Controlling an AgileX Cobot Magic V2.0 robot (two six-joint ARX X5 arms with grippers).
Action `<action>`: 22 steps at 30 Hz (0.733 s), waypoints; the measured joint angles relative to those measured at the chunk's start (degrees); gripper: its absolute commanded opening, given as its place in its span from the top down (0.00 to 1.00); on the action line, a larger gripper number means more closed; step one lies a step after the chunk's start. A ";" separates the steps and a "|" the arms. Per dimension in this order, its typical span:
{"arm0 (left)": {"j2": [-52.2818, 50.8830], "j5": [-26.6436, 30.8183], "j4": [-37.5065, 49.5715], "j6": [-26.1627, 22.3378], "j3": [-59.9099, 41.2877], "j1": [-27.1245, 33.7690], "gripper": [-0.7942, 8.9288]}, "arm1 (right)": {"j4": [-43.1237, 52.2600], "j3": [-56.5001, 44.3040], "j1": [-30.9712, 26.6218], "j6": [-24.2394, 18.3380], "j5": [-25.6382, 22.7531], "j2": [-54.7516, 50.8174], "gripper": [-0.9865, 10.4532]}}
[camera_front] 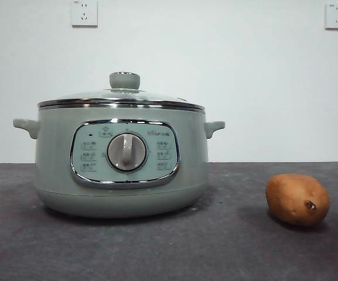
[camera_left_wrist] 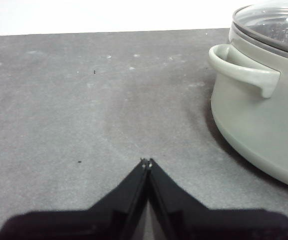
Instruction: Pick up the potato,open the lid,put the potato in the pot,close the lid
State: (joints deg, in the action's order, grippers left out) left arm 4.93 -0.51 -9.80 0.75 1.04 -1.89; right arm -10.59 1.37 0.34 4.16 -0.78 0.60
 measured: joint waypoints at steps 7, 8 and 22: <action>0.26 0.02 -0.07 1.20 1.70 0.00 0.56 | 1.42 0.31 0.00 4.96 0.85 0.00 0.54; 0.42 0.00 -0.04 1.49 2.49 0.00 0.52 | 1.84 0.79 0.00 6.03 0.96 0.00 0.49; 10.54 -2.71 0.00 4.15 13.70 0.00 0.36 | 0.11 14.99 0.00 8.96 4.85 7.23 0.38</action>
State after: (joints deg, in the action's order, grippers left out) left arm 15.46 -3.22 -9.80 4.91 14.74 -1.89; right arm -10.48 16.36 0.34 13.13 4.08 7.84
